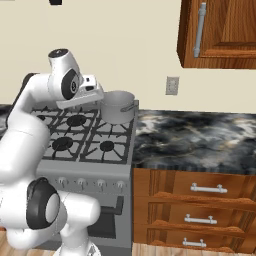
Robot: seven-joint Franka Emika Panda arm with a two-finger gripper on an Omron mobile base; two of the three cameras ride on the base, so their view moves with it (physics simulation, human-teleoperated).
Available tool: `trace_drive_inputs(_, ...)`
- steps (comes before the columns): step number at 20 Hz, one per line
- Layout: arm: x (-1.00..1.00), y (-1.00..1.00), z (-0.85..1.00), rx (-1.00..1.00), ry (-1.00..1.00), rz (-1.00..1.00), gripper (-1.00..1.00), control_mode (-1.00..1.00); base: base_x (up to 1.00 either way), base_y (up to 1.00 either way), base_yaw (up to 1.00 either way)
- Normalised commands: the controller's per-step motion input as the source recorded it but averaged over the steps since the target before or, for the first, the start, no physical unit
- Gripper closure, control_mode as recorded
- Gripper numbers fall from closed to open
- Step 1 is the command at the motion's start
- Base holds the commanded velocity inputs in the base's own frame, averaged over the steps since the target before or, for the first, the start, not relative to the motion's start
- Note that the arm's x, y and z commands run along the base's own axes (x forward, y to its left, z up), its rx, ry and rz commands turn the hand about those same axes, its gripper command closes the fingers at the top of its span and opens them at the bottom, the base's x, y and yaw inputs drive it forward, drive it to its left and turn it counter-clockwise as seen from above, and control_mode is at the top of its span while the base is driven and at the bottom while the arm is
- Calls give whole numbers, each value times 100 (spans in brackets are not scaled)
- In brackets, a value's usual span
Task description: Move the pot and pan from the stove into the sink.
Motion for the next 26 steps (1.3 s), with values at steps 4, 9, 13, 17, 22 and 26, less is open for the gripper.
trace_drive_inputs(4, 7, 4, -4, 0, 0, 1, -100, -100, 0, 0, 0)
trace_drive_inputs(9, 44, 12, -10, 0, -7, 1, -100, -100, 0, 0, 0)
trace_drive_inputs(13, 49, 12, -13, 0, -5, 3, -100, -100, 0, 0, 0)
trace_drive_inputs(17, 45, 8, -22, 0, -2, 1, -100, -100, 0, 0, 0)
trace_drive_inputs(22, 48, 1, -21, 0, -1, 2, -100, -100, 0, 0, 0)
trace_drive_inputs(26, 51, 0, -16, 0, 4, 4, -100, -100, 0, 0, 0)
